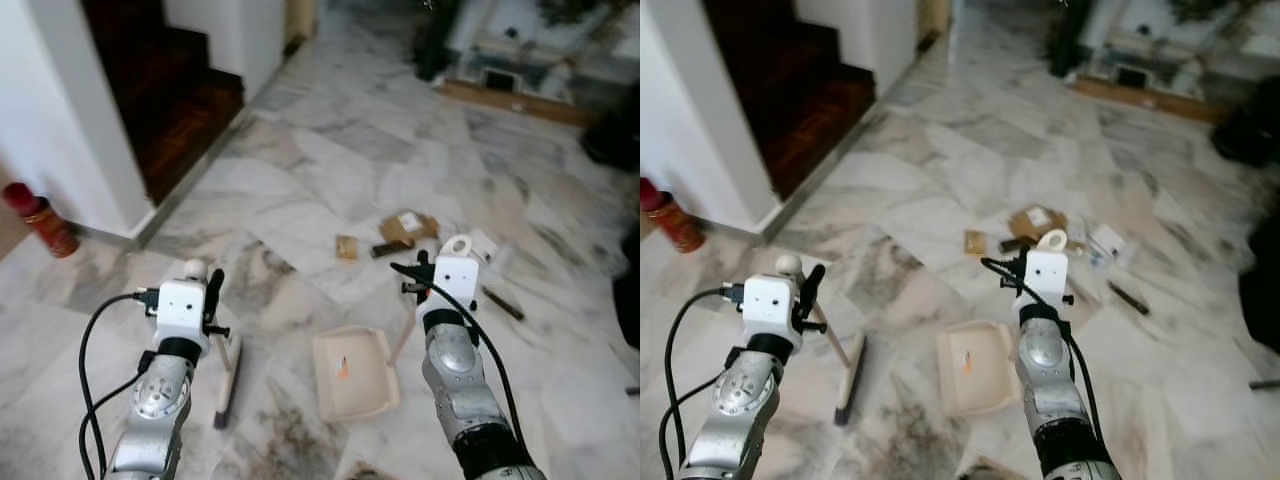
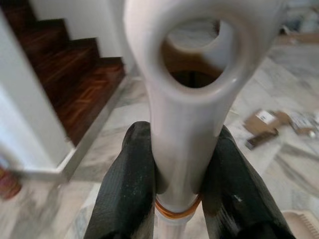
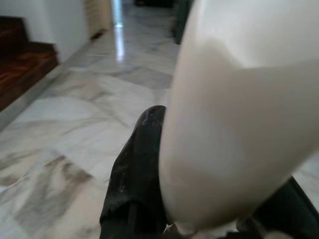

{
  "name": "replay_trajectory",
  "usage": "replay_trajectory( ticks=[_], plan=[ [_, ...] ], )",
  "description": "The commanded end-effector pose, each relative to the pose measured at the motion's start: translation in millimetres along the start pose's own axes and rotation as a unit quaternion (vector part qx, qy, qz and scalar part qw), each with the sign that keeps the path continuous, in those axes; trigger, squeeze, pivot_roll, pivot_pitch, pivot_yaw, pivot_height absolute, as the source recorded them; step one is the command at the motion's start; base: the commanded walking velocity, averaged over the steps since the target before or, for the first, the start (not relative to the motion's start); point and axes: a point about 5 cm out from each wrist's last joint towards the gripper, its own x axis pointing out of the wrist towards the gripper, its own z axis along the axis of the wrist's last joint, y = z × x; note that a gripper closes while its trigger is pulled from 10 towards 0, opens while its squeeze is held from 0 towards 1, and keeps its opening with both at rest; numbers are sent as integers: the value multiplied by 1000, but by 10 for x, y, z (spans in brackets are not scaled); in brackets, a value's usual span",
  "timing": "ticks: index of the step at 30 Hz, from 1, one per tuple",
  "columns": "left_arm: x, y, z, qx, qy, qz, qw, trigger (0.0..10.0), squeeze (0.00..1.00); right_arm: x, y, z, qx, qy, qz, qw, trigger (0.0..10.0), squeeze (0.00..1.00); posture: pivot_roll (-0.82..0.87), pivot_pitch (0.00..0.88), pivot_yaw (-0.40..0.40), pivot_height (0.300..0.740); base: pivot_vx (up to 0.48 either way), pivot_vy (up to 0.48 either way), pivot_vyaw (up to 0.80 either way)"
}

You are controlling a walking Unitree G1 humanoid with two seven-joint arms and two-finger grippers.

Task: Sweep floor

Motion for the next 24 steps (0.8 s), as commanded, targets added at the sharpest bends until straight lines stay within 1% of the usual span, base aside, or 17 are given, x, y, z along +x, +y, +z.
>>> replay_trajectory(
  ticks=[1, 24],
  plan=[
    [15, -51, 54, -3, -14, -9, 1000, 10000, 0, 9, -58, 43, 3, -14, -9, 1000, 10000, 0, -1, 76, -29, 740, 0, 0, -788],
    [9, -66, 54, -10, -14, -8, 1000, 10000, 0, 6, -77, 38, 0, -12, -8, 1000, 10000, 0, -4, 85, -35, 740, 0, 0, -785]
  ],
)
